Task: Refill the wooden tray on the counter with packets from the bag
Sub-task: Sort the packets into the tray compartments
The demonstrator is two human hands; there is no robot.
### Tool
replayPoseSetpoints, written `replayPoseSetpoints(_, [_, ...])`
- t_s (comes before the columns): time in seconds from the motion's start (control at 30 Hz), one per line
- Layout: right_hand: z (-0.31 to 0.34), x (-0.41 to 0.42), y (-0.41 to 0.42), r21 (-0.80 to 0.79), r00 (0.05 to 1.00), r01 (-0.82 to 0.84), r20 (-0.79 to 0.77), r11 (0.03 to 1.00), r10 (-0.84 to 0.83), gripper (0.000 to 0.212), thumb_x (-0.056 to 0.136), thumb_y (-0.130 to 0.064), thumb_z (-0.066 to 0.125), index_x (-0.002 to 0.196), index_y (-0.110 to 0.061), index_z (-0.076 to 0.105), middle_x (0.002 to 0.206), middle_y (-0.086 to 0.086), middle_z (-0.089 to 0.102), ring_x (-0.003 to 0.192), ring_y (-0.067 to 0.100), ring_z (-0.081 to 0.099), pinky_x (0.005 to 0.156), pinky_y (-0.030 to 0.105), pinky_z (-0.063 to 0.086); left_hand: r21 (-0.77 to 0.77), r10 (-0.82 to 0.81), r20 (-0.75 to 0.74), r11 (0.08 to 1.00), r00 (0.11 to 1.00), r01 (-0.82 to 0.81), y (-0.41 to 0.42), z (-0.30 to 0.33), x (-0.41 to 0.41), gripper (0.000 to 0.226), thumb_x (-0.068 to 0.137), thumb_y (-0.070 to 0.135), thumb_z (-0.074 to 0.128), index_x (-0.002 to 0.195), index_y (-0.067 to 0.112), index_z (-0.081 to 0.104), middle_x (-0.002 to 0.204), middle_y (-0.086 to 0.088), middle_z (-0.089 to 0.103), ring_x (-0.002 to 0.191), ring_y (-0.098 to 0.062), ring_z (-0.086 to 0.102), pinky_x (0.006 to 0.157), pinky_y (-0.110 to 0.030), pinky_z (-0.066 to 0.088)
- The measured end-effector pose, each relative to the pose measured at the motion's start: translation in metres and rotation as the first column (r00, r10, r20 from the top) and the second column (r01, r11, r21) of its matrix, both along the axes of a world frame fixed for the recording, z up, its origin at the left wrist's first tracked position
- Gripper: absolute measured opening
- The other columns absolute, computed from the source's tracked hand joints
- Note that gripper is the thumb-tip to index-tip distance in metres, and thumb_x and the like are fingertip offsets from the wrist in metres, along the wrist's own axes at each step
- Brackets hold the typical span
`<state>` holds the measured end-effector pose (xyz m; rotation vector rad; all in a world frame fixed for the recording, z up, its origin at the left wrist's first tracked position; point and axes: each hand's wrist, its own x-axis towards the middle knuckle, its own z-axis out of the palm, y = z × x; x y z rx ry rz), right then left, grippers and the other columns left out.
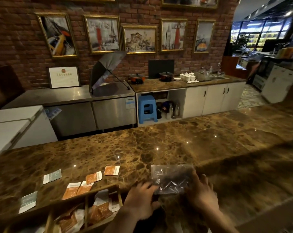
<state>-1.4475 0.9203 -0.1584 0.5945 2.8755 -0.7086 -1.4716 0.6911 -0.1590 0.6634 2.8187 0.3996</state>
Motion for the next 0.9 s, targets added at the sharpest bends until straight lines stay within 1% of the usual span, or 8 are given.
replayPoseSetpoints(0.1, [-0.003,-0.003,-0.003,0.057,0.99,-0.088,0.113,0.994,0.082,0.069,0.098,-0.055,0.042,0.158,-0.04,0.011,0.17,0.007,-0.003,0.155,0.031,0.0,0.121,0.054,0.02,-0.092,-0.013,0.032,0.996,0.999,0.016,-0.004,-0.002,0.003,0.063,0.096,0.055,0.049,0.152,0.032,0.032,0.164,0.002,0.024,0.15,-0.024,0.016,0.121,-0.044,0.018])
replayPoseSetpoints(0.2, [-0.009,-0.004,-0.007,0.101,0.982,-0.126,0.151,0.987,0.11,0.066,0.099,-0.06,0.033,0.158,-0.039,0.013,0.17,0.007,-0.007,0.155,0.031,-0.008,0.123,0.054,0.012,-0.137,-0.008,0.1,0.99,0.995,0.022,-0.009,0.002,0.008,0.064,0.096,0.058,0.046,0.153,0.034,0.029,0.165,-0.003,0.018,0.151,-0.028,0.01,0.122,-0.048,0.012])
replayPoseSetpoints(0.27, [-0.007,-0.005,-0.015,0.184,0.992,-0.111,0.078,0.977,0.098,0.066,0.098,-0.06,0.032,0.158,-0.036,0.015,0.169,0.011,0.002,0.155,0.034,-0.002,0.123,0.052,0.016,-0.086,0.008,0.102,0.996,0.995,0.001,-0.013,0.008,0.013,0.061,0.095,0.057,0.048,0.15,0.036,0.033,0.163,-0.002,0.022,0.149,-0.027,0.015,0.12,-0.046,0.016])
replayPoseSetpoints(0.37, [0.01,-0.008,-0.044,0.276,0.983,-0.11,-0.113,0.955,0.146,0.055,0.099,-0.053,0.041,0.149,-0.029,0.035,0.159,0.008,0.029,0.149,0.029,0.022,0.116,0.043,0.03,0.085,0.119,0.041,0.989,0.992,-0.122,-0.029,0.021,0.016,0.05,0.094,0.053,0.052,0.142,0.042,0.041,0.15,0.005,0.04,0.139,-0.025,0.034,0.112,-0.042,0.029])
replayPoseSetpoints(0.47, [0.028,-0.018,-0.083,0.181,0.928,-0.271,-0.212,0.945,0.306,0.033,0.099,-0.037,0.053,0.13,-0.028,0.054,0.137,0.003,0.052,0.13,0.022,0.048,0.102,0.035,0.043,0.202,0.288,-0.041,0.94,0.957,-0.274,-0.061,0.033,0.018,0.044,0.094,0.051,0.053,0.137,0.044,0.046,0.139,0.008,0.052,0.13,-0.019,0.045,0.108,-0.039,0.038])
replayPoseSetpoints(0.57, [0.038,-0.021,-0.125,0.07,0.845,-0.443,-0.301,0.894,0.442,0.026,0.098,-0.03,0.058,0.123,-0.026,0.062,0.119,0.0,0.062,0.112,0.018,0.06,0.091,0.032,0.052,0.263,0.422,-0.109,0.885,0.9,-0.384,-0.105,0.038,0.024,0.038,0.095,0.041,0.057,0.133,0.039,0.052,0.132,0.007,0.058,0.124,-0.017,0.05,0.101,-0.033,0.041])
replayPoseSetpoints(0.77, [0.038,-0.019,-0.199,-0.005,0.715,-0.651,-0.34,0.759,0.611,0.025,0.095,-0.027,0.058,0.118,-0.031,0.067,0.114,-0.011,0.07,0.103,0.004,0.063,0.091,0.031,0.055,0.122,0.434,-0.122,0.899,0.892,-0.421,-0.166,0.027,0.05,0.033,0.092,0.037,0.06,0.125,0.038,0.056,0.136,0.009,0.055,0.128,-0.016,0.046,0.106,-0.032,0.037])
replayPoseSetpoints(0.9, [0.034,-0.019,-0.221,0.035,0.687,-0.698,-0.248,0.715,0.683,0.034,0.093,-0.027,0.062,0.126,-0.032,0.063,0.125,-0.009,0.065,0.112,0.01,0.06,0.096,0.029,0.051,0.054,0.379,-0.139,0.925,0.915,-0.375,-0.171,0.016,0.058,0.034,0.089,0.043,0.065,0.122,0.038,0.061,0.138,0.015,0.052,0.134,-0.014,0.038,0.108,-0.031,0.033])
